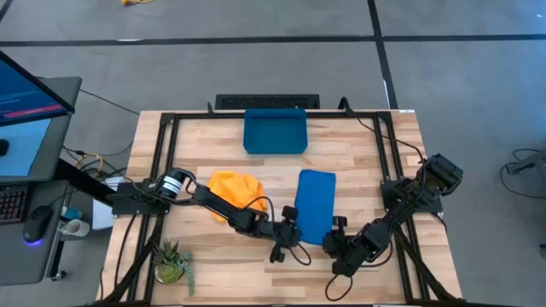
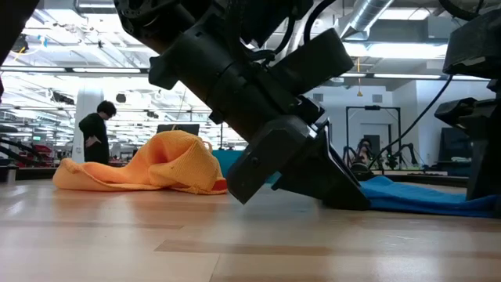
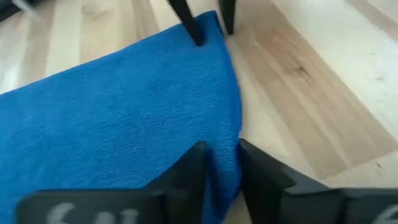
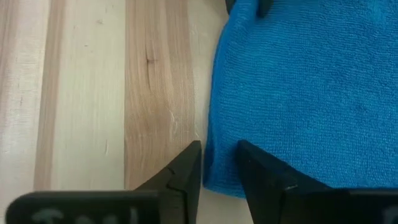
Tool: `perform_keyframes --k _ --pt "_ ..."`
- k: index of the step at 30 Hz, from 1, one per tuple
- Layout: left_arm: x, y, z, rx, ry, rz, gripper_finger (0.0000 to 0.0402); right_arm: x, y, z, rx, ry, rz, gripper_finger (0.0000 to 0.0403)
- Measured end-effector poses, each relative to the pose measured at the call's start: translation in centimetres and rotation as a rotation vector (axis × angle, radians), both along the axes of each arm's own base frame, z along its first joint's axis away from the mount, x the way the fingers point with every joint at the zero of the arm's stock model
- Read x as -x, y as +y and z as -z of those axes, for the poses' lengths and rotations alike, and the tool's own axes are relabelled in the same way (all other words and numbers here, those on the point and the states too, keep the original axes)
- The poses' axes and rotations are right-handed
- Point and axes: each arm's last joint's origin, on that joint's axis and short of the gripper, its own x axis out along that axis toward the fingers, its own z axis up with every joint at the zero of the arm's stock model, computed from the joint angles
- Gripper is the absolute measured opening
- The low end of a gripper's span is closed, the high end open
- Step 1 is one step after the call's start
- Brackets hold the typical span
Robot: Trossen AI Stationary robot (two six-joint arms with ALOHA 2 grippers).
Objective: Roll microfiber towels into tight, uniform cylinder then place into a basket
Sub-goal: Fold the blue microfiber towel
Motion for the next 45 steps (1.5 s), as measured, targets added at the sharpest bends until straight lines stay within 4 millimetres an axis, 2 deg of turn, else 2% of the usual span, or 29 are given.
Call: perform_keyframes --k 5,12,14,20,27,34,40,45 --pt "0.0 0.0 0.0 0.033 0.009 0.025 0.0011 0.0 0.0 0.0 0.001 0.001 0.000 0.0103" --pt "0.1 -0.1 -0.4 0.072 0.015 0.038 0.0014 0.1 -0.1 0.0 0.004 0.005 -0.004 0.0020" --pt "0.2 -0.2 -0.7 0.094 0.020 0.028 0.0013 0.1 0.0 -0.1 -0.008 0.012 -0.015 0.0010" --pt "1.0 -1.0 -2.5 0.119 0.042 0.034 0.0003 -0.7 1.6 -1.9 -0.068 -0.027 -0.038 0.0027" --pt "2.3 -2.4 -5.4 0.134 0.037 0.065 0.0004 -1.5 3.9 -4.7 -0.091 -0.081 -0.114 0.0008" --pt "4.3 -4.7 -8.7 0.014 -0.032 0.021 0.0005 -2.2 5.5 -7.0 -0.130 -0.167 -0.117 0.0013" --pt "5.3 -5.8 -10.6 -0.061 -0.105 -0.017 0.0004 -2.4 5.8 -7.8 -0.137 -0.193 -0.097 0.0009" --pt "4.7 -4.5 -10.7 -0.095 -0.121 -0.081 0.0004 -2.3 4.8 -7.4 -0.086 -0.161 -0.003 0.0016"
